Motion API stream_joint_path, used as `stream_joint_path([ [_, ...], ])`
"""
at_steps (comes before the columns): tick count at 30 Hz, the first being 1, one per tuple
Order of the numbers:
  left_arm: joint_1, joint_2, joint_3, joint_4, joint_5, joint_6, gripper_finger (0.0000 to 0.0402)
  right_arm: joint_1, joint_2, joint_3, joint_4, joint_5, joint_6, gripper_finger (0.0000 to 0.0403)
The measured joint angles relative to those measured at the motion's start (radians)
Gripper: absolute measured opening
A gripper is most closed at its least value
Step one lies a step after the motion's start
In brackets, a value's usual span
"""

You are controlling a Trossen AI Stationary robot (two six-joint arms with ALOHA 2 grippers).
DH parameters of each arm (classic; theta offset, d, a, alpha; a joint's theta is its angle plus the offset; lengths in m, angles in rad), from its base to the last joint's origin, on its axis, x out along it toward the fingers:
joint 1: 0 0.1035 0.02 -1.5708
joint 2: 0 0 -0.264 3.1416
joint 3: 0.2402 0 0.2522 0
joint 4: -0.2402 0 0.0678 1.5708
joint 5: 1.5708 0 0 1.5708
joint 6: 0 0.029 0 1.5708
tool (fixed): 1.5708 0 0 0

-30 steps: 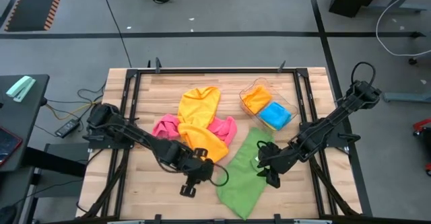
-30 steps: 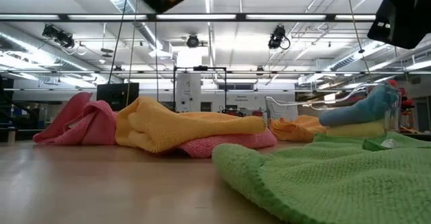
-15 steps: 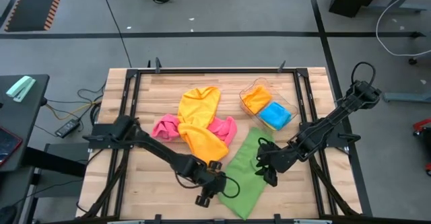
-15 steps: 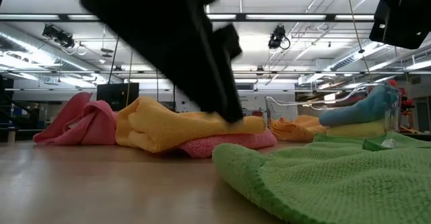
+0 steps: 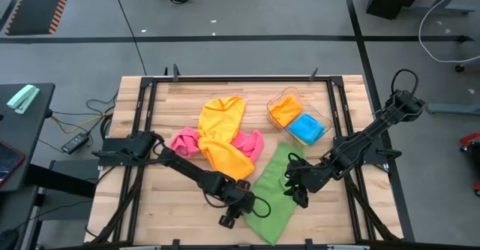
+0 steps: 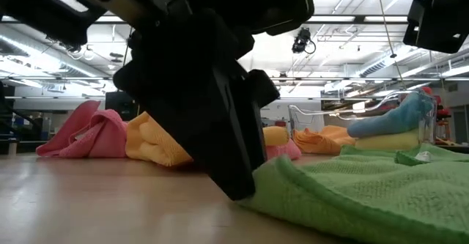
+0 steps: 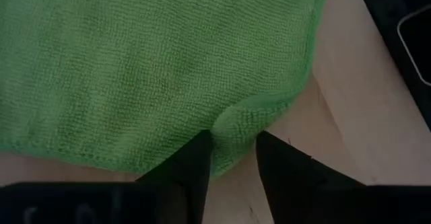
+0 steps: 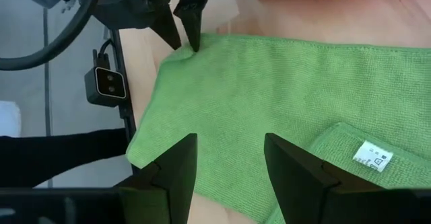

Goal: Fold microfiber towels
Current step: Fold the green towel

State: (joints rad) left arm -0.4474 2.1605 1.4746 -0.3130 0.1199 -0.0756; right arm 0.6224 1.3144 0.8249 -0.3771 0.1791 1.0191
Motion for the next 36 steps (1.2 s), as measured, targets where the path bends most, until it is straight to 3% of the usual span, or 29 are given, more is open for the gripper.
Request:
stream_joint_path([
  [6, 0.002, -0.004, 0.0, -0.004, 0.0, -0.044, 0.0015, 0.0, 0.0, 0.0, -0.001, 0.0, 0.0, 0.0181],
  [18, 0.076, -0.177, 0.078, -0.225, 0.006, -0.097, 0.0005, 0.003, 0.0, 0.009, -0.017, -0.034, -0.035, 0.0181],
  [25, 0.15, -0.281, 0.173, -0.344, -0.097, -0.125, 0.0003, 0.003, -0.001, 0.119, -0.074, -0.025, -0.139, 0.0175],
  [29, 0.191, -0.308, 0.267, -0.527, -0.124, -0.097, 0.0003, 0.003, -0.002, 0.171, -0.176, 0.007, -0.177, 0.0167],
  [33, 0.214, -0.305, 0.349, -0.777, -0.247, -0.085, 0.0003, 0.003, -0.001, 0.172, -0.176, 0.007, -0.183, 0.0163],
  [36, 0.232, -0.307, 0.352, -0.886, -0.266, -0.065, 0.0003, 0.003, -0.001, 0.167, -0.167, 0.01, -0.182, 0.0163],
])
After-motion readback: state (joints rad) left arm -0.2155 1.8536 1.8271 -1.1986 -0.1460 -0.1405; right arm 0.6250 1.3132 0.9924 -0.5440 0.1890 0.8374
